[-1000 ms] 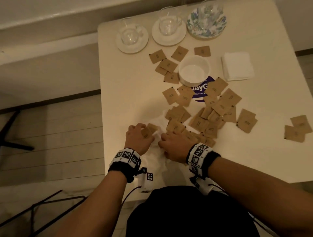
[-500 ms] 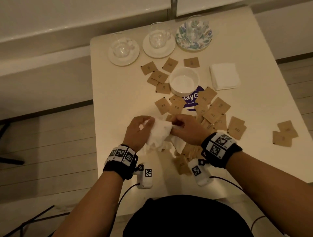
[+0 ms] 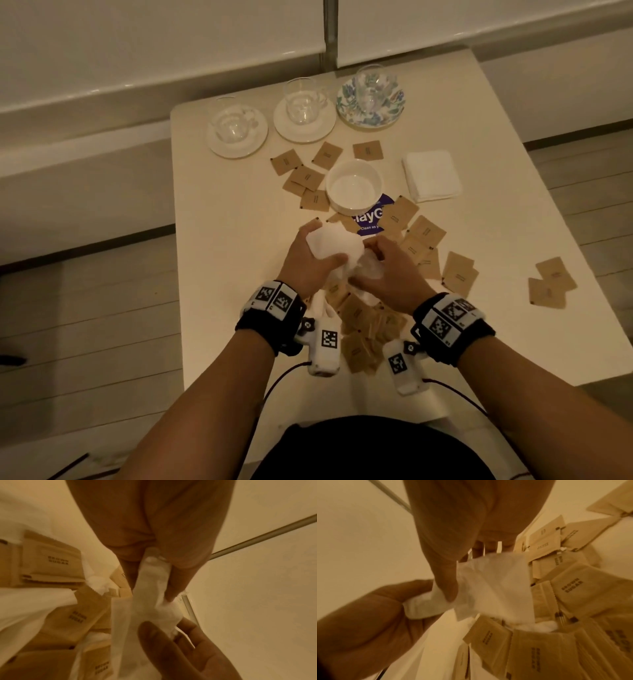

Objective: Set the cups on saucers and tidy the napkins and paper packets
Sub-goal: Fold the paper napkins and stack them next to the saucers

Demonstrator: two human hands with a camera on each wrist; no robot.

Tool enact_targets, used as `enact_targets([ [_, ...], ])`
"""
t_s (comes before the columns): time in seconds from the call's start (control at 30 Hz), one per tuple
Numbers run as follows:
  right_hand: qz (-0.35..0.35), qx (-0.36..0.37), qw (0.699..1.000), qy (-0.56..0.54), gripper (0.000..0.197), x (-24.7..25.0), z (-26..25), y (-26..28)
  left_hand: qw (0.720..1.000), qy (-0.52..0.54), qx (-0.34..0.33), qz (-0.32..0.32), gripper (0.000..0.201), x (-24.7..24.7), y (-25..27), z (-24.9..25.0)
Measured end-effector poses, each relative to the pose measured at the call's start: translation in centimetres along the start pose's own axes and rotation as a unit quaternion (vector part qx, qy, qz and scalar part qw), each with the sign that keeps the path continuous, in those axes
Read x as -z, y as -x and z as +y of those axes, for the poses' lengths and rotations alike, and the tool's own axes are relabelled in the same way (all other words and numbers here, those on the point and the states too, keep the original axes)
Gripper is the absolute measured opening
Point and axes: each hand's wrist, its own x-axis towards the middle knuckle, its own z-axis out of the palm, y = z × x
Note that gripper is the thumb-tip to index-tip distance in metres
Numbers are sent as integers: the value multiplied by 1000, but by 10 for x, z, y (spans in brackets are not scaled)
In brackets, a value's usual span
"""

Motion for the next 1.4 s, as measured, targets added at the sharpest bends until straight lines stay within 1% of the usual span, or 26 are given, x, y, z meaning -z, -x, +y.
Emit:
enact_targets([
  [0.07, -15, -12, 1000, -22, 80, 6, 4, 2, 999, -21, -37, 4, 62, -1, -1, -3],
  [0.1, -10, -11, 999, -41, 89, 10, 5, 3, 998, -34, -50, -1, 56, -1, -1, -3],
  [0.13, -4, -6, 998, -62, 93, 14, 4, 2, 997, -43, -56, -12, 52, -1, 0, -3],
  [0.17, -4, -1, 997, -78, 90, 17, 2, 0, 997, -48, -53, -24, 50, -1, 2, -2],
  [0.2, -12, 5, 996, -83, 82, 19, -1, -1, 997, -52, -47, -35, 50, -2, 3, -1],
  [0.27, -25, 12, 998, -57, 64, 22, -5, -5, 996, -60, -44, -41, 51, -3, 3, -1],
  [0.33, -2, 7, 999, -41, 44, 24, -4, -7, 998, -47, -40, -22, 46, -4, 0, -5],
  [0.43, 29, -11, 998, -45, 22, 27, 3, -8, 1000, 10, -5, 12, 29, -6, -3, -13],
  [0.5, 26, -24, 999, -24, 13, 28, 8, -7, 998, 35, 31, 33, 20, -8, -4, -18],
  [0.57, 5, -36, 999, -5, 16, 27, 13, -6, 995, 48, 68, 54, 14, -11, -5, -22],
  [0.63, -11, -51, 999, -6, 19, 26, 17, -6, 991, 50, 97, 73, 17, -12, -7, -25],
  [0.67, -8, -59, 998, -10, 19, 26, 19, -6, 990, 43, 105, 79, 20, -12, -8, -27],
  [0.73, 8, -71, 997, -17, 15, 27, 24, -7, 990, 11, 107, 90, 20, -10, -9, -30],
  [0.8, -3, -81, 997, -21, 10, 26, 29, -8, 990, -39, 93, 96, 18, -8, -10, -32],
  [0.83, -25, -83, 996, -7, 15, 25, 30, -8, 991, -61, 80, 92, 18, -6, -11, -32],
  [0.87, -55, -87, 994, 19, 24, 22, 32, -9, 991, -78, 71, 84, 19, -6, -11, -32],
  [0.93, -104, -98, 987, 79, 41, 15, 35, -10, 991, -82, 72, 73, 21, -7, -12, -31],
  [1.0, -115, -103, 981, 115, 48, 9, 36, -12, 991, -87, 74, 67, 21, -8, -13, -30],
  [1.03, -116, -104, 979, 129, 46, 8, 37, -13, 991, -99, 70, 64, 24, -9, -13, -30],
  [1.1, -119, -94, 976, 154, 29, 6, 39, -13, 990, -105, 73, 64, 26, -7, -14, -33],
  [1.13, -121, -86, 976, 162, 22, 5, 39, -13, 989, -100, 82, 70, 24, -5, -15, -35],
  [1.2, -127, -78, 976, 156, 23, 6, 39, -10, 986, -99, 103, 86, 21, 0, -14, -39],
  [1.27, -123, -77, 980, 135, 20, 13, 39, -8, 981, -132, 105, 97, 22, 4, -13, -43],
  [1.33, -104, -70, 986, 106, 22, 24, 38, -8, 976, -157, 87, 122, 35, 6, -10, -45],
  [1.37, -90, -66, 990, 87, 22, 30, 36, -8, 974, -165, 70, 141, 42, 6, -7, -44],
  [1.4, -75, -61, 993, 64, 22, 37, 35, -8, 970, -173, 47, 163, 45, 5, -4, -41],
])
